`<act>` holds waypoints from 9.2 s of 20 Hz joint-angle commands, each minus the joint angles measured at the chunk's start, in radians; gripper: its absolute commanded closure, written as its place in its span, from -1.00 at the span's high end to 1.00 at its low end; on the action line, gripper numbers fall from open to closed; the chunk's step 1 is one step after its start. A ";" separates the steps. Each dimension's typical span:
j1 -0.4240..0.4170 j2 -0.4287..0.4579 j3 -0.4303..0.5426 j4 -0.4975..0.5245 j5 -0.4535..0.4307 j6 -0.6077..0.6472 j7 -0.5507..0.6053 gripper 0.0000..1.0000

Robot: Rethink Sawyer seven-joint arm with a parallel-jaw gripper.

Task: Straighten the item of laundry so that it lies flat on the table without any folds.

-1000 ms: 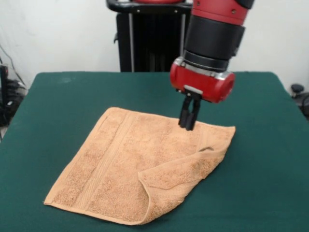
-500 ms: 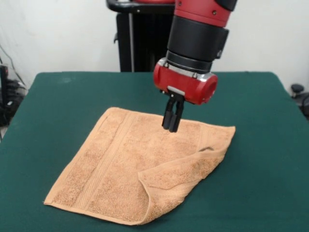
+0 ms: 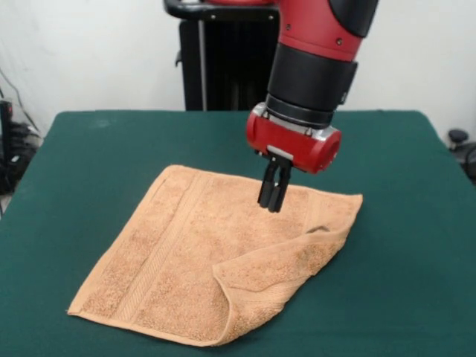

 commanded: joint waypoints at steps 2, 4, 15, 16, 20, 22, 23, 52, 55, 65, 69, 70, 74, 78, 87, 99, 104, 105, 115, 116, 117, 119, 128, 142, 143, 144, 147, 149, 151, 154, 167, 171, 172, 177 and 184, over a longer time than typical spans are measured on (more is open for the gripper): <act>0.014 0.109 0.136 0.022 -0.006 -0.097 0.191 -1.00; 0.020 0.139 0.144 0.010 0.002 -0.123 0.200 -1.00; 0.075 0.243 0.104 -0.075 0.090 -0.151 0.248 -1.00; 0.083 0.254 0.098 -0.084 0.102 -0.151 0.253 -1.00; 0.108 0.271 0.084 -0.095 0.139 -0.147 0.271 -1.00; 0.126 0.271 0.069 -0.091 0.159 -0.135 0.281 -1.00; 0.134 0.273 0.062 -0.095 0.170 -0.127 0.284 -1.00; 0.187 0.108 -0.073 -0.071 0.161 0.173 0.264 -1.00; 0.185 0.127 -0.077 -0.097 0.166 0.171 0.274 -1.00; 0.166 0.080 -0.058 -0.037 0.146 0.149 0.233 -1.00; 0.157 0.104 -0.028 -0.006 0.142 0.074 0.225 -1.00; 0.151 0.113 -0.016 -0.003 0.142 0.052 0.222 -1.00; 0.133 0.149 0.020 -0.007 0.141 -0.023 0.221 -1.00; 0.115 0.168 0.045 -0.012 0.135 -0.072 0.214 -1.00; 0.083 0.167 0.084 0.009 0.114 -0.129 0.194 -1.00; 0.114 0.136 0.098 0.085 0.135 -0.133 0.230 -1.00; 0.106 0.134 0.120 0.115 0.121 -0.173 0.226 -1.00; 0.098 0.136 0.125 0.113 0.118 -0.179 0.221 -1.00; 0.088 0.178 0.152 0.096 0.134 -0.244 0.230 -1.00; 0.090 0.183 0.153 0.091 0.138 -0.246 0.231 -1.00; 0.091 0.189 0.152 0.086 0.143 -0.248 0.231 -1.00; 0.095 0.199 0.150 0.074 0.153 -0.245 0.232 -1.00; 0.127 0.257 0.129 0.012 0.197 -0.236 0.240 -1.00; 0.158 0.301 0.092 -0.045 0.246 -0.208 0.235 -1.00; 0.154 0.300 0.092 -0.049 0.245 -0.207 0.230 -1.00; 0.148 0.296 0.095 -0.051 0.242 -0.206 0.225 -1.00; 0.138 0.278 0.086 -0.059 0.232 -0.177 0.206 -1.00; 0.138 0.259 0.067 -0.064 0.228 -0.133 0.198 -1.00; 0.144 0.245 0.044 -0.075 0.228 -0.085 0.197 -1.00; 0.157 0.239 0.015 -0.092 0.229 -0.038 0.206 -1.00; 0.132 0.244 0.027 -0.111 0.203 -0.039 0.191 -1.00; 0.153 0.328 -0.027 -0.221 0.244 0.003 0.226 -1.00; 0.160 0.350 -0.041 -0.250 0.256 0.016 0.240 -1.00; 0.183 0.442 -0.113 -0.371 0.301 0.071 0.303 -1.00; 0.196 0.470 -0.143 -0.404 0.319 0.096 0.330 -1.00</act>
